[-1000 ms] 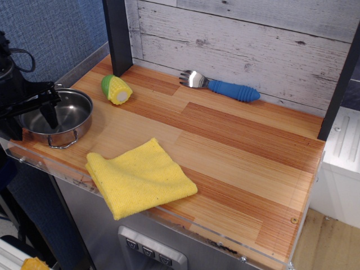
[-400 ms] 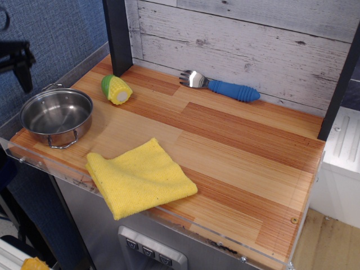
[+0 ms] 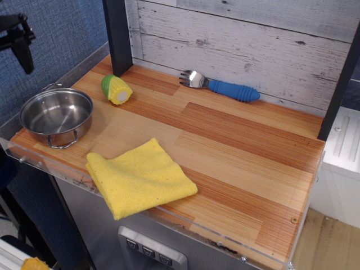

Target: PICK UP THE VESSEL AND PUT ANOTHER SIDE OF THE TABLE

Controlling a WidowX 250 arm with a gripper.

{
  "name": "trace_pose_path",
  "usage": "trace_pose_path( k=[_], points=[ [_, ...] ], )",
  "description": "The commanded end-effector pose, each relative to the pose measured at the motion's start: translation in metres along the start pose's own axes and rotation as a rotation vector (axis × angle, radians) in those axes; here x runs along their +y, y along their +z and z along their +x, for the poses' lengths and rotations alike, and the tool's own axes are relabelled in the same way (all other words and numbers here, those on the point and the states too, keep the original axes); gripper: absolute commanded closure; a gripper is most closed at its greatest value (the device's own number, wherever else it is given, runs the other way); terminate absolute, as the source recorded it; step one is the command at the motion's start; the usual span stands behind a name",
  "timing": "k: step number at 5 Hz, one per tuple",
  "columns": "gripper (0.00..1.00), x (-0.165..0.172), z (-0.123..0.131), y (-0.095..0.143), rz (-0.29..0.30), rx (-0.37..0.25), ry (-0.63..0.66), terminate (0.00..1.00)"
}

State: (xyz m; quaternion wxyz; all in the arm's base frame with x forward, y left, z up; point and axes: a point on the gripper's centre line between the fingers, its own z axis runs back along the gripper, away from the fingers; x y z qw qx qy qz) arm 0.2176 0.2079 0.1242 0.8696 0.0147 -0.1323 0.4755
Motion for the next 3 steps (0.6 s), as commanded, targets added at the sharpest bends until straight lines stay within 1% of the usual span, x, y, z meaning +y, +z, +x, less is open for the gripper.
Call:
trace_pose_path(
  k=[1, 2, 3],
  points=[
    [0.00, -0.0012, -0.0015, 0.0203, -0.011, -0.057, -0.009, 0.00],
    [0.00, -0.0012, -0.0015, 0.0203, -0.011, -0.057, -0.009, 0.00],
    [0.00, -0.0012, -0.0015, 0.0203, -0.011, -0.057, -0.009, 1.00]
  ],
)
